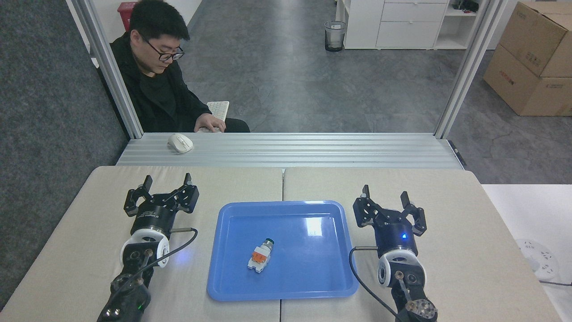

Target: Pick up switch part and place in tray

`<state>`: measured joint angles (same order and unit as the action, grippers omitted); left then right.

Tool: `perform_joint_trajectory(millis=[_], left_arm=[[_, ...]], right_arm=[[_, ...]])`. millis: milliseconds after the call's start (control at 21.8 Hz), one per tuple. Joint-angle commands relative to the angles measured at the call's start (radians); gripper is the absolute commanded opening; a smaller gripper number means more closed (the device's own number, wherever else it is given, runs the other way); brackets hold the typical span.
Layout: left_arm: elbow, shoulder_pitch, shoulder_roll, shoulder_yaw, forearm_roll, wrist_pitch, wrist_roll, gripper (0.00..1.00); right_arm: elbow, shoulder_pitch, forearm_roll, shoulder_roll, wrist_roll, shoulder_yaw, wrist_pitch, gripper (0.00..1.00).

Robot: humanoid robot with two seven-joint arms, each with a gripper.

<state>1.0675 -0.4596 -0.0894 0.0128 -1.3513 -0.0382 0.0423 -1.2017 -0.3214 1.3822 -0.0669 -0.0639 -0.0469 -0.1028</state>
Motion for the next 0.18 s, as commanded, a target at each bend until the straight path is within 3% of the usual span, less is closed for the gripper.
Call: perform_joint_trajectory(millis=[0, 138], left_arm=[[0.029, 0.012, -0.007, 0.002, -0.012, -0.008, 0.001, 0.99], [0.031, 0.01, -0.013, 0.002, -0.014, -0.02, 0.001, 0.99]], right_arm=[[0.001, 0.001, 0.0, -0.001, -0.001, 0.001, -0.002, 1.0], [-0.001, 0.001, 0.0, -0.001, -0.001, 0.001, -0.002, 1.0]])
